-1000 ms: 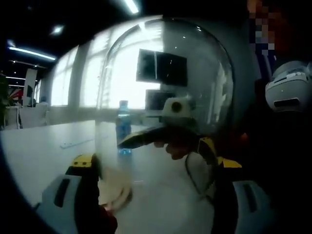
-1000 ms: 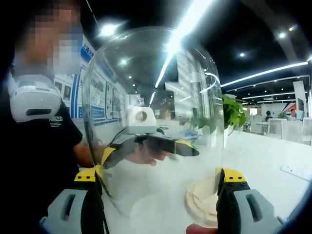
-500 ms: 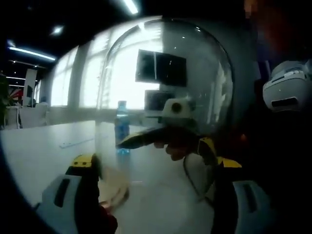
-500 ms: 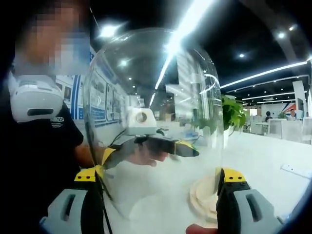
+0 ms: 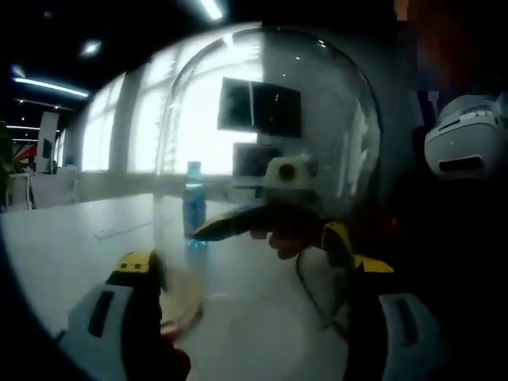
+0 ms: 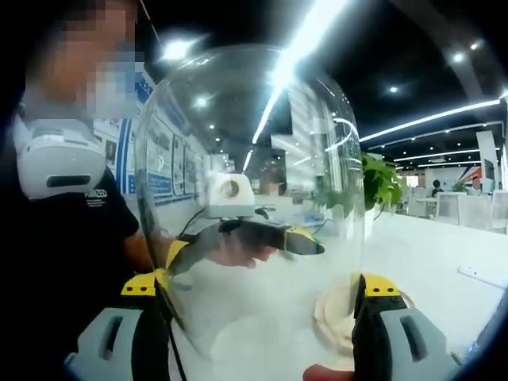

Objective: Open the cover put in the Mizone put the cover back on

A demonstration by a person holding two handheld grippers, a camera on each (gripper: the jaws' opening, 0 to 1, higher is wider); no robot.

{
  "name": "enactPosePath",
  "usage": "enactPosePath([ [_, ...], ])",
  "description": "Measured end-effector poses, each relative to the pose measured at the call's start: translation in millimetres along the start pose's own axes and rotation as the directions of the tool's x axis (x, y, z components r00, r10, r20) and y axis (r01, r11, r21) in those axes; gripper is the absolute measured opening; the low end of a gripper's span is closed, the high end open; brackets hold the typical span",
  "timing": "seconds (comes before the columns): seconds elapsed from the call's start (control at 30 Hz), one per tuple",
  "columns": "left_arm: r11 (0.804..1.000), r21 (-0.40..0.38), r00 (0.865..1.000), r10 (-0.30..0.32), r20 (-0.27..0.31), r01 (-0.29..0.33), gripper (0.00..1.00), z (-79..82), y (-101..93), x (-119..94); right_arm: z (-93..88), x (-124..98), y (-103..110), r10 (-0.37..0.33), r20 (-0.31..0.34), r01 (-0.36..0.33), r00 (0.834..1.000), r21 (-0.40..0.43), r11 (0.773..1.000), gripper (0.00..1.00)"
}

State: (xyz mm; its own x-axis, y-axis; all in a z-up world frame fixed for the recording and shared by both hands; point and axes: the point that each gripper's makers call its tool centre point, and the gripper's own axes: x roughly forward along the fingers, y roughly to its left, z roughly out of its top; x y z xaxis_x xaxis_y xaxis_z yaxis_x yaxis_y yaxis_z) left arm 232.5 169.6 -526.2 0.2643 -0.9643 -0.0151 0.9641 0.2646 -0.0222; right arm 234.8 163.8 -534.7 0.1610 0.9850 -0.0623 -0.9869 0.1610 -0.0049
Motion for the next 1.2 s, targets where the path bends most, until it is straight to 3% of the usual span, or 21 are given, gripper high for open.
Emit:
enactPosePath([
  [0.3,1.000,0.002,1.000,-0.002,-0.002,0.002,0.85,0.1,-5.7,-3.0,-0.6,-1.2,7.6,0.000,0.000,0.000,1.000,0.004,1.000,0.90],
  [0.4,0.996,-0.093,0.998,-0.019,-0.061,0.014,0.85,-11.7,-8.2,-3.4,-12.3,0.0,11.8,0.021,-0.054,-0.015,0.998,0.114,0.993,0.90],
  [0.43,0.998,-0.061,1.000,-0.012,-0.022,0.011,0.85,-7.0,-7.0,-3.7,-3.7,0.8,4.0,-0.007,0.008,0.007,1.000,0.051,0.999,0.90],
  [0.5,0.998,-0.061,1.000,-0.011,-0.025,0.010,0.85,-8.7,-8.7,-4.9,-11.0,-1.2,8.3,0.006,-0.005,-0.005,1.000,0.081,0.997,0.90],
  [0.83,0.998,-0.057,0.999,-0.019,-0.035,0.017,0.85,-9.2,-20.1,1.1,-10.7,-3.8,13.4,-0.003,-0.001,0.003,1.000,0.074,0.997,0.90],
  [1.2,0.998,-0.056,1.000,-0.018,-0.009,0.018,0.85,-8.3,-18.4,-0.1,-9.9,-4.4,16.4,-0.005,0.004,0.005,1.000,0.073,0.997,0.90],
])
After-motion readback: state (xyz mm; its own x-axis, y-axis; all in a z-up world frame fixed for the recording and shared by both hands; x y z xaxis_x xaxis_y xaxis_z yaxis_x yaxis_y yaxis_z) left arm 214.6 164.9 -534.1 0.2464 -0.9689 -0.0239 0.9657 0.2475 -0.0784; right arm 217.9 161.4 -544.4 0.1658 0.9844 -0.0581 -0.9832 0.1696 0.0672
